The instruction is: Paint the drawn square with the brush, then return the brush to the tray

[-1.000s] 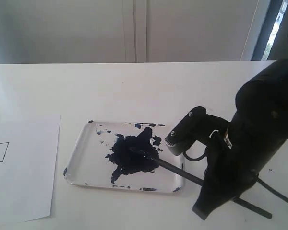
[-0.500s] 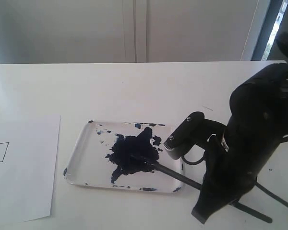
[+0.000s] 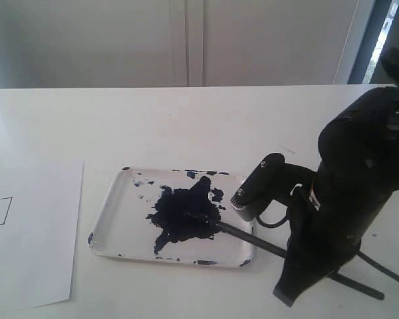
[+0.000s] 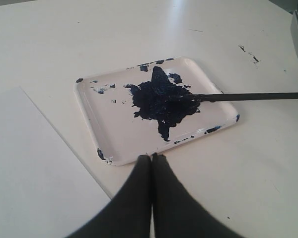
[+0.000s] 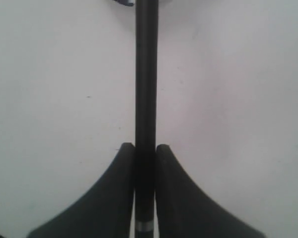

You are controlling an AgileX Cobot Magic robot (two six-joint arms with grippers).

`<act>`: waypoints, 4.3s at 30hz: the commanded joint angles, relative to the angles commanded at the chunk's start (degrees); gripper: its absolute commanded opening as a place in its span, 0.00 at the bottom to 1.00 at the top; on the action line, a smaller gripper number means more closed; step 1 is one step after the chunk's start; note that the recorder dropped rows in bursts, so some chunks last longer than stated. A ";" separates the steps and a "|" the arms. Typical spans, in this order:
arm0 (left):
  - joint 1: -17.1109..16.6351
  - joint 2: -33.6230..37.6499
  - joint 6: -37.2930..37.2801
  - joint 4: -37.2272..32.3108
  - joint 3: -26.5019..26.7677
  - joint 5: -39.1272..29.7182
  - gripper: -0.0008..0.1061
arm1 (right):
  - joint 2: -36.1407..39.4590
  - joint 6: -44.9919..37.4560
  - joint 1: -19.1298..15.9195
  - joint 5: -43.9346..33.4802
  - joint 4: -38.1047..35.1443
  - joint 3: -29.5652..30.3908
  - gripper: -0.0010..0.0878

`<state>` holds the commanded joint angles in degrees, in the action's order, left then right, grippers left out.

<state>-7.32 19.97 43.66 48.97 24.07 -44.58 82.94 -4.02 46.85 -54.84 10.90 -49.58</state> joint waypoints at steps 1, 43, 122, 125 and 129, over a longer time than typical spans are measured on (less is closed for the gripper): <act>0.00 0.00 0.00 0.00 0.00 0.00 0.01 | 0.00 0.00 0.00 0.00 -0.11 0.00 0.01; 0.00 0.00 0.00 0.00 0.00 0.00 0.01 | 3.12 -6.39 0.00 1.70 -10.90 0.00 0.01; 0.00 0.00 0.00 0.00 0.00 0.00 0.01 | 3.54 -8.08 0.00 -6.86 -10.51 -5.18 0.01; 0.00 0.00 0.00 0.00 0.00 0.00 0.01 | 3.54 -7.84 0.00 -7.11 -9.39 -5.18 0.01; 0.00 0.00 0.00 0.00 0.00 0.00 0.01 | 3.54 -5.46 0.00 -6.72 -5.63 -5.18 0.01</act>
<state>-7.32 19.97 43.66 48.97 24.07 -44.58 86.48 -9.48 46.85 -61.56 5.27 -54.76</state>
